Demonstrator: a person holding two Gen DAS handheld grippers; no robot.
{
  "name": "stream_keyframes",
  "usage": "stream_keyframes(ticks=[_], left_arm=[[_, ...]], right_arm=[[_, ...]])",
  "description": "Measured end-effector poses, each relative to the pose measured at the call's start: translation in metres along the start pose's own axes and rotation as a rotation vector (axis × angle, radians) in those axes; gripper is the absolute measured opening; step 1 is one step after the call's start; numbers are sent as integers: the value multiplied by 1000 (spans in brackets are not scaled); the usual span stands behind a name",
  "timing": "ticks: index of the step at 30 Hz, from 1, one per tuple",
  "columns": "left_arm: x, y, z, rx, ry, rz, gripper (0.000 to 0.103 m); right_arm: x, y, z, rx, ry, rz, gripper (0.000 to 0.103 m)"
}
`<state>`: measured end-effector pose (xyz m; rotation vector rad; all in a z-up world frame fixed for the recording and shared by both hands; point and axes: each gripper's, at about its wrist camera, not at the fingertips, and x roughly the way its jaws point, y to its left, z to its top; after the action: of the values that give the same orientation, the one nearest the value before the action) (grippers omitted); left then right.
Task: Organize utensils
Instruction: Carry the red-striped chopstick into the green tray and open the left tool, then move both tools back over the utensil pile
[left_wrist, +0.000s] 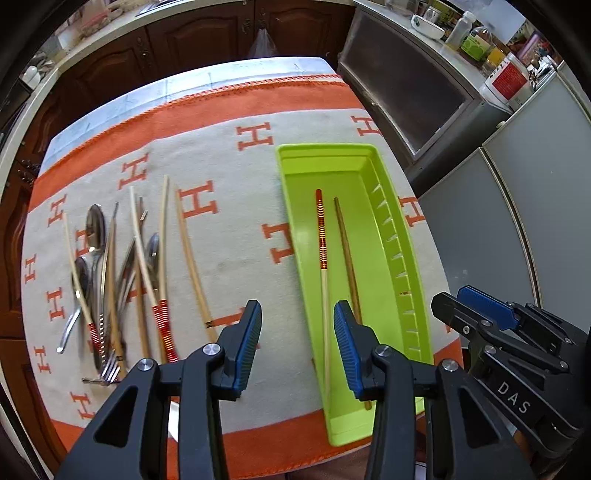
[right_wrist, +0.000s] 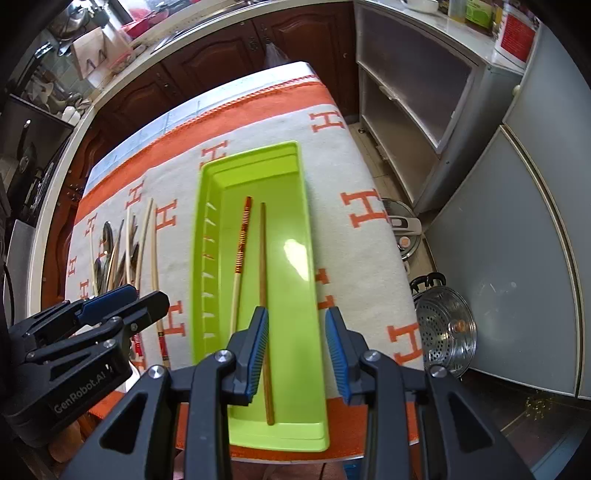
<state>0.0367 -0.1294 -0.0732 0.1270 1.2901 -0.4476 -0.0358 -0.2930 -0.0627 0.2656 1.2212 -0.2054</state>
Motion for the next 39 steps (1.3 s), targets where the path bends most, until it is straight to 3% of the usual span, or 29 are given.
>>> stream_keyframes(ticks=[3,7,14,20,30,39], left_arm=[[-18,10,-4,-1,-27,14,39],[-42,23,-11,-12,-98,47,58],[-90,64,-24,-41,-235,117,60],[-109,107,-41,-79,-297,188,63],[-89,191,-61,-193,-280,218,63],[-41,258,-66,-284,-265,113,63]], right_arm=[[-7,12,-1,-24,-4,12,32],[-18,32,-6,-66,-10,30,32],[-31,75,-13,-152,-11,64,32],[-37,120,-9,-249,-41,83,32],[-13,187,-3,-325,-38,128,32],[45,219,-1,-309,-18,128,32]])
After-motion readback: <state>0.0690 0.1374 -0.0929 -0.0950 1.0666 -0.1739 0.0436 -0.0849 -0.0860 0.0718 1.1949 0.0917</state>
